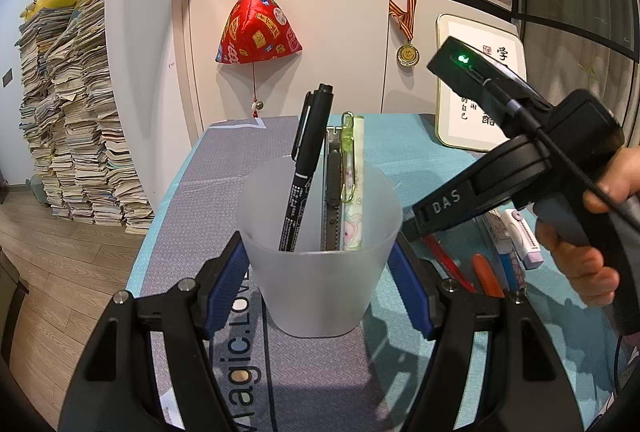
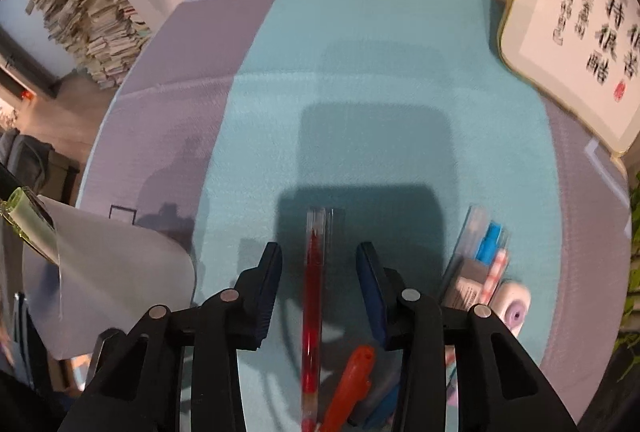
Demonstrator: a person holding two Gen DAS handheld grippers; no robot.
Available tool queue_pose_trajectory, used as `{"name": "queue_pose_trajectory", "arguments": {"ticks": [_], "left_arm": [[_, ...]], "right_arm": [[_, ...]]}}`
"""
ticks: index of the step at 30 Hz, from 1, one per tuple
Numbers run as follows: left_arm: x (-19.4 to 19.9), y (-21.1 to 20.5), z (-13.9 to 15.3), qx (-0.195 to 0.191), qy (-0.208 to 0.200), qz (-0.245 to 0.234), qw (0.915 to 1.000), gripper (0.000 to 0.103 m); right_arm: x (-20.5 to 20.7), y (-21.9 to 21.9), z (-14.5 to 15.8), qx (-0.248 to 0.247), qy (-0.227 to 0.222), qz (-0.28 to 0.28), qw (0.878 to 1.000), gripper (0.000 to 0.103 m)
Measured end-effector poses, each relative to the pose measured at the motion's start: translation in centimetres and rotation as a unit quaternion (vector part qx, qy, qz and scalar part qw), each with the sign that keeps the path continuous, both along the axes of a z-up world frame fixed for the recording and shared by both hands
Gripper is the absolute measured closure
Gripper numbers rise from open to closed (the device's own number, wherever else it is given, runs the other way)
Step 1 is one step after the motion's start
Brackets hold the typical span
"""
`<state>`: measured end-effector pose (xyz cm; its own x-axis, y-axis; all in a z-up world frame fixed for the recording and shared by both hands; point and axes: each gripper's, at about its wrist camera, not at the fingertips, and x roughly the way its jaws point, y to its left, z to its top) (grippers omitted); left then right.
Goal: Organize stationery
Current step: 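Lift the red pen with the right gripper and drop it into the cup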
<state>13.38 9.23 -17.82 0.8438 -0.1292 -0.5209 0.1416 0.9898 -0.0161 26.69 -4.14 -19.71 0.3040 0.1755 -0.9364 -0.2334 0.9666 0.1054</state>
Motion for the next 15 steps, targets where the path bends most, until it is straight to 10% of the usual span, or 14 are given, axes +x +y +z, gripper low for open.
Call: {"name": "queue_pose_trajectory", "arguments": {"ticks": [5,15], "left_arm": [[0.0,0.0,0.0,0.000,0.000,0.000,1.0000,0.033],[-0.1,0.0,0.0,0.000,0.000,0.000,1.0000,0.033]], "right_arm": [[0.4,1.2,-0.2,-0.038,-0.023,0.018,0.999,0.087],[-2.1,-0.5,4.4,0.037,-0.067,0.016,0.997,0.088]]}}
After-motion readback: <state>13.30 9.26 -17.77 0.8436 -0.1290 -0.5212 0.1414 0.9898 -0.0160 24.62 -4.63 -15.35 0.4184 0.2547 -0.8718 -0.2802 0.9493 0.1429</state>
